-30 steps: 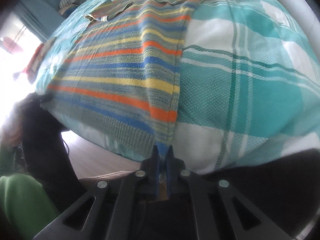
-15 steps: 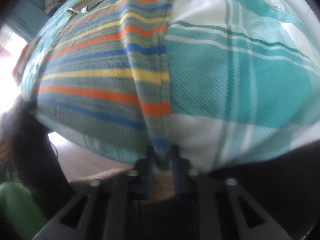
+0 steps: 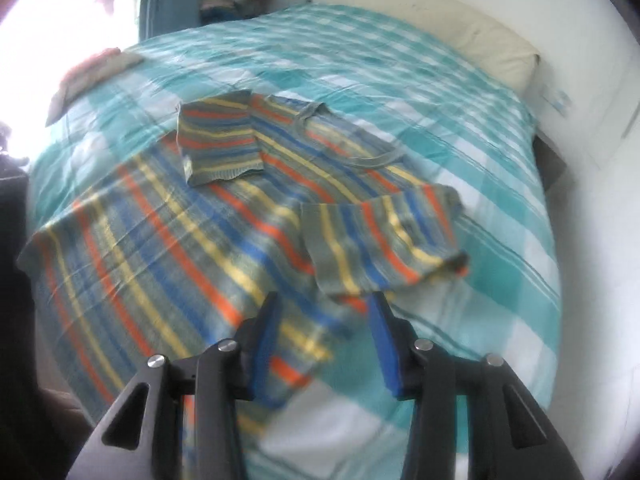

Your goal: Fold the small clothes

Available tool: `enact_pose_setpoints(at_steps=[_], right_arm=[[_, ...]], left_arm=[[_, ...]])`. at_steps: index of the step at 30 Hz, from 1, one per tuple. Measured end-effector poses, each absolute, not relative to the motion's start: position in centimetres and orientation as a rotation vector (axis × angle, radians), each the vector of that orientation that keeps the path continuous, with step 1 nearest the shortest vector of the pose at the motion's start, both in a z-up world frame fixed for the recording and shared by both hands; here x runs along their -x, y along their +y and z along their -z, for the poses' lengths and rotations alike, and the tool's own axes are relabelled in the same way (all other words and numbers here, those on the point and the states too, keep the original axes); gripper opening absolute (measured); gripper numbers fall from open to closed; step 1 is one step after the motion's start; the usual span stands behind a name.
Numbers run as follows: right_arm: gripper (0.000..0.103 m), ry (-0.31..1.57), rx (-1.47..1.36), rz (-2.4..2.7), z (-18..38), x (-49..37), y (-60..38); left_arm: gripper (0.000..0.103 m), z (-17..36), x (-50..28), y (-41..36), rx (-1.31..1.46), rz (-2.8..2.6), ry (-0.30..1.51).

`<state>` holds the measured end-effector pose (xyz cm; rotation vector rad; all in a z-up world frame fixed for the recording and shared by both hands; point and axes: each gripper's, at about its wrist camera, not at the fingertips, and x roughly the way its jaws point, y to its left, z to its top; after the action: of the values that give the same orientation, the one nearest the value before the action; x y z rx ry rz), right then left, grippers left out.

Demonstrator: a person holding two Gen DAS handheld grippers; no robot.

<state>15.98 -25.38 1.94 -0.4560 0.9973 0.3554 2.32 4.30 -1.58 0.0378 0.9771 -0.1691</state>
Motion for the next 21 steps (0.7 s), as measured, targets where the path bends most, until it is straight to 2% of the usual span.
enact_pose_setpoints(at_steps=[4, 5, 6, 7, 10, 14, 18, 21], right_arm=[[0.044, 1.072, 0.417, -0.38, 5.4, -19.7, -26.3], [0.037, 1.056, 0.382, -0.38, 5.4, -20.2, -26.7], [0.023, 1.041, 0.342, -0.355, 5.1, -19.8, -27.8], [0.005, 1.039, 0.284, -0.309, 4.7, -20.4, -29.1], [0.005, 0.948, 0.088, -0.183, 1.5, -20.2, -35.1], [0.005, 0.814, -0.181, 0.094, -2.5, -17.1, -47.5], [0.005, 0.797, -0.358, 0.308, -2.4, -14.2, -56.8], [0.005, 0.852, -0.425, 0.344, -0.6, -12.7, -59.0]], left_arm=[[0.08, 2.9, -1.9, 4.6, -0.08, 0.131, 1.014], [0.08, 3.5, -2.1, 4.8, -0.085, 0.115, 1.026], [0.08, 3.9, -2.1, 5.4, -0.085, 0.099, 1.04], [0.08, 4.3, -2.1, 6.0, -0.078, 0.083, 1.056], [0.08, 5.4, -2.4, 7.3, -0.049, 0.061, 1.094], [0.08, 6.2, -2.7, 7.1, -0.05, 0.048, 1.112], [0.08, 6.2, -3.2, 5.4, -0.038, 0.087, 1.114], [0.08, 5.9, -3.4, 3.4, -0.07, 0.124, 1.107]])
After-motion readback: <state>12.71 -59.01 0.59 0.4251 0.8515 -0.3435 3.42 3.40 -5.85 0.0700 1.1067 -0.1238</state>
